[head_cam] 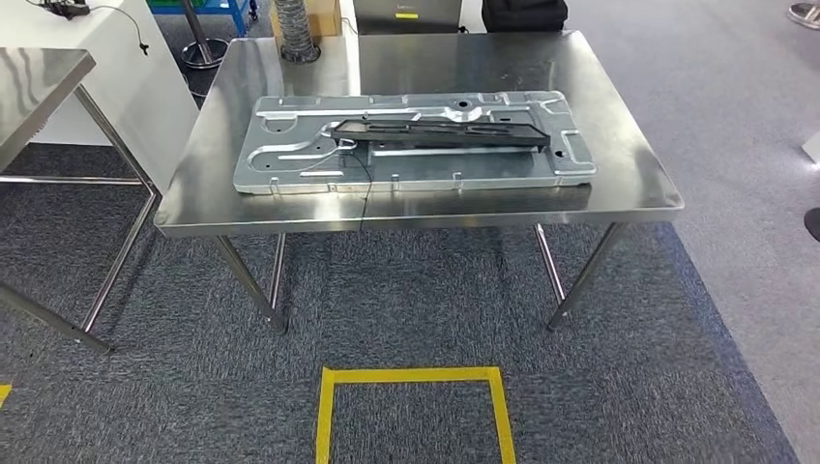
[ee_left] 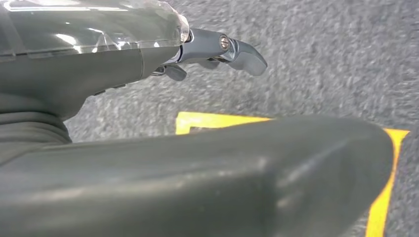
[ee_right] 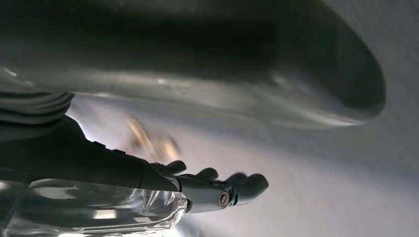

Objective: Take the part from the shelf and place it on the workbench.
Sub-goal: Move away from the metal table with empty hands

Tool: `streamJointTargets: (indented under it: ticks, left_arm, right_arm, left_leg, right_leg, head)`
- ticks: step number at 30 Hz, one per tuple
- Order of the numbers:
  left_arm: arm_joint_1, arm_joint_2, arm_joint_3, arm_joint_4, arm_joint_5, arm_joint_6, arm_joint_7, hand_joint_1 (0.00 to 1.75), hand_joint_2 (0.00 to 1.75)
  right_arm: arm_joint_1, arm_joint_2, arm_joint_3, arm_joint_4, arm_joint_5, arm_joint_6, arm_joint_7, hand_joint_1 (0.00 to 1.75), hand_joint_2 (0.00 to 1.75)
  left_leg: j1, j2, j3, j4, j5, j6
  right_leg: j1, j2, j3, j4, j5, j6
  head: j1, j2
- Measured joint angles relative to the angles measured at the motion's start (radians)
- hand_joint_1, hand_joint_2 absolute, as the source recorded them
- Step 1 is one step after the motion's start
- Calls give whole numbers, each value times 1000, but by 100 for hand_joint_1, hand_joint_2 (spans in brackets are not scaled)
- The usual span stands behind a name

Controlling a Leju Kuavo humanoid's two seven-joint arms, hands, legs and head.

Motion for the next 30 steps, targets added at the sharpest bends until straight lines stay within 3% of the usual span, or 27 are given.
streamJointTargets:
  ticks: [2,3,4,5,7,9,10,11,13,14,15,16,17,18,19,20,21,23,25,26,28,29,30]
  left_arm:
    - [-3,-2,0,0,-4,0,5,0,0]
    - [-5,-2,0,0,-7,0,7,0,0]
    - [-6,-3,0,0,-9,0,8,0,0]
    - [-6,-3,0,0,-11,0,10,0,0]
    - [-9,-4,0,0,-16,0,13,0,0]
    - [-18,-4,-1,0,-19,0,14,0,0]
    - [-21,-5,-1,0,-19,0,15,0,0]
    - [-23,-6,-1,0,-20,0,15,0,0]
    - [-22,-10,-1,0,-20,0,16,0,0]
    - [-21,-11,-1,0,-21,0,18,0,0]
    - [-20,-13,-1,0,-21,0,19,0,0]
    - [-21,-14,-1,0,-21,1,20,0,0]
    - [-20,-15,-1,0,-22,1,21,0,0]
    - [-19,-16,-1,0,-22,1,22,0,0]
    - [-19,-18,-1,0,-22,1,22,0,0]
    - [-19,-19,-1,0,-22,1,23,0,0]
    - [-18,-21,-1,0,-22,1,23,0,0]
    - [-18,-26,-1,0,-23,1,24,0,0]
    - [-19,-30,-1,0,-25,0,25,0,0]
    - [-20,-32,-2,0,-27,0,25,0,0]
    - [-21,-32,-2,0,-31,0,25,0,0]
    - [-20,-32,-2,0,-32,0,25,0,0]
    - [-18,-32,-2,0,-33,0,26,0,0]
  right_arm:
    - [-10,2,1,79,-1,82,51,0,0]
    - [-14,4,1,109,-3,121,63,0,0]
    - [-18,5,1,133,-7,158,72,0,0]
    - [-22,5,1,154,-12,193,78,0,0]
    - [-31,6,1,185,-27,256,79,0,0]
    - [-37,6,1,205,-42,299,67,0,0]
    - [-40,6,0,212,-47,312,59,0,0]
    - [-42,6,0,217,-50,321,51,0,0]
    - [-45,6,0,226,-52,332,36,0,0]
    - [-45,6,-1,229,-53,335,31,0,0]
    - [-45,5,-1,232,-53,337,27,0,0]
    - [-45,5,-1,235,-53,338,24,0,0]
    - [-46,5,-1,238,-53,338,22,0,0]
    - [-46,5,-1,240,-53,338,21,0,0]
    - [-46,5,-1,242,-53,338,20,0,0]
    - [-47,5,-1,242,-53,338,19,0,0]
    - [-47,4,-1,243,-53,338,18,0,0]
    - [-48,3,-1,243,-53,339,18,0,0]
    - [-51,1,-1,243,-53,342,18,0,0]
    - [-53,1,-1,244,-53,345,19,0,0]
    - [-53,0,-1,245,-53,352,22,0,0]
    - [-53,0,-1,246,-53,354,23,0,0]
    - [-53,0,-1,247,-53,356,25,0,0]
  left_leg:
    - [3,0,-30,119,-107,-9]
    - [3,0,-40,181,-140,-13]
    - [4,0,-40,225,-147,-15]
    - [5,0,-24,237,-130,-16]
    - [5,1,60,158,-78,-13]
    - [2,0,181,-1,-84,-3]
    - [-1,0,218,-59,-99,3]
    - [-4,0,236,-91,-109,11]
    - [-7,3,225,-99,-96,29]
    - [-6,5,214,-99,-84,38]
    - [-5,8,202,-101,-71,46]
    - [-4,10,186,-100,-58,52]
    - [-5,10,169,-100,-46,55]
    - [-6,10,150,-98,-33,55]
    - [-6,10,131,-95,-20,54]
    - [-6,11,112,-91,-9,52]
    - [-6,11,95,-86,1,49]
    - [-6,10,65,-73,17,43]
    - [-8,11,45,-62,32,34]
    - [-8,11,39,-59,40,28]
    - [-7,12,31,-57,53,16]
    - [-5,11,25,-48,43,10]
    - [-4,10,15,-24,13,5]
  right_leg:
    - [1,-2,-30,2,23,-6]
    - [2,-3,-46,5,34,-6]
    - [3,-4,-64,8,45,-6]
    - [4,-5,-82,12,56,-5]
    - [5,-5,-118,22,78,0]
    - [8,-5,-143,34,96,8]
    - [8,-6,-148,38,105,13]
    - [8,-6,-151,39,114,19]
    - [4,-5,-157,39,125,31]
    - [1,-2,-164,52,106,37]
    - [-1,1,-175,82,66,42]
    - [-3,3,-190,132,10,46]
    - [-4,4,-206,198,-47,49]
    - [-5,4,-218,265,-86,52]
    - [-5,4,-220,317,-99,53]
    - [-5,4,-208,339,-87,54]
    - [-5,4,-179,324,-59,54]
    - [-4,5,-70,199,-19,48]
    - [-1,7,32,50,-36,38]
    - [2,7,56,7,-49,32]
    - [3,6,51,-11,-46,20]
    - [1,3,42,-11,-36,11]
    - [0,1,33,-13,-25,3]
  head:
    - [0,0]
    - [0,0]
    - [0,0]
    - [0,0]
    - [0,0]
    - [0,0]
    - [0,0]
    - [0,0]
    - [0,0]
    - [0,0]
    - [0,0]
    - [0,0]
    - [0,0]
    - [0,0]
    - [0,0]
    - [0,0]
    - [0,0]
    - [0,0]
    - [0,0]
    - [0,0]
    - [0,0]
    - [0,0]
    - [0,0]
